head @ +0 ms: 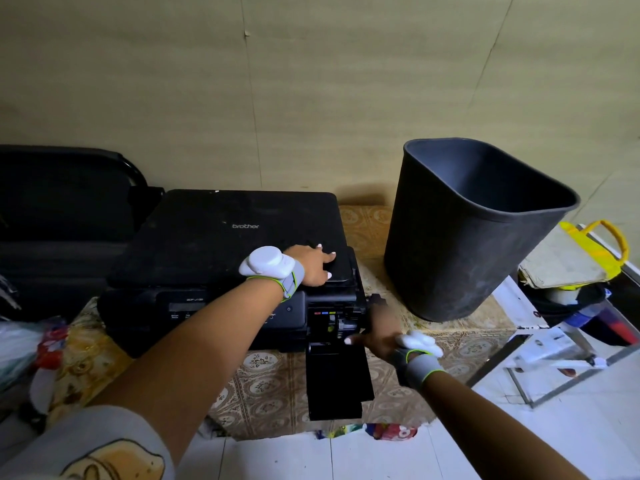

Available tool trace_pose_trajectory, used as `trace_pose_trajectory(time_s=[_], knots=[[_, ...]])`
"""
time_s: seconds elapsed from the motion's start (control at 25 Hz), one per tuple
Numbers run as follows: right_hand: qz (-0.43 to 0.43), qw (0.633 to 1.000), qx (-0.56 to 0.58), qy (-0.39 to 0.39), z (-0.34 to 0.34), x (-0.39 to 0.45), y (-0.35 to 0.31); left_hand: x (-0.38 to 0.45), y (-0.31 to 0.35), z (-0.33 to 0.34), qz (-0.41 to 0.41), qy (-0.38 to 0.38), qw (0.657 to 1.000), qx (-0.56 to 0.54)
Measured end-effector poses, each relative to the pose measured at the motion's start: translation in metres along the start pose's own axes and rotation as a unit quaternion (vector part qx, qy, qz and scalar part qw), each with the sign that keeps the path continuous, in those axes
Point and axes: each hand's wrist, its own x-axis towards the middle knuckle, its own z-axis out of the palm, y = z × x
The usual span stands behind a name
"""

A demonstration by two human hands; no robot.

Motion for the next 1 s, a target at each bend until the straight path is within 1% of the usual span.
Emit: trace_pose_trajectory(time_s=[0.12, 0.28, 0.6, 0.72, 0.92, 1.0], knots=[[0.011, 1.0, 0.008, 0.003, 0.008, 0.004, -0.002, 0.001, -0.001, -0.001, 0.01, 0.003, 1.0, 0.018], [0.01, 0.999, -0.024, 0.023, 0.009, 0.004, -0.002, 0.004, 0.001, -0.009, 0.026, 0.014, 0.999, 0.043], [0.032, 0.999, -0.032, 0.027, 0.01, 0.002, -0.005, 0.002, 0.004, -0.006, 0.02, 0.02, 0.998, 0.057], [0.049, 0.999, -0.003, 0.013, 0.006, -0.002, -0.009, -0.001, 0.006, 0.003, 0.01, 0.016, 0.999, 0.05], [0.049, 0.999, 0.02, 0.002, 0.007, -0.004, -0.013, -0.011, 0.006, 0.013, 0.013, 0.023, 1.0, 0.009], [0.052, 0.998, -0.011, -0.021, 0.01, -0.005, -0.01, -0.015, 0.005, 0.016, 0.018, 0.026, 0.999, 0.001]])
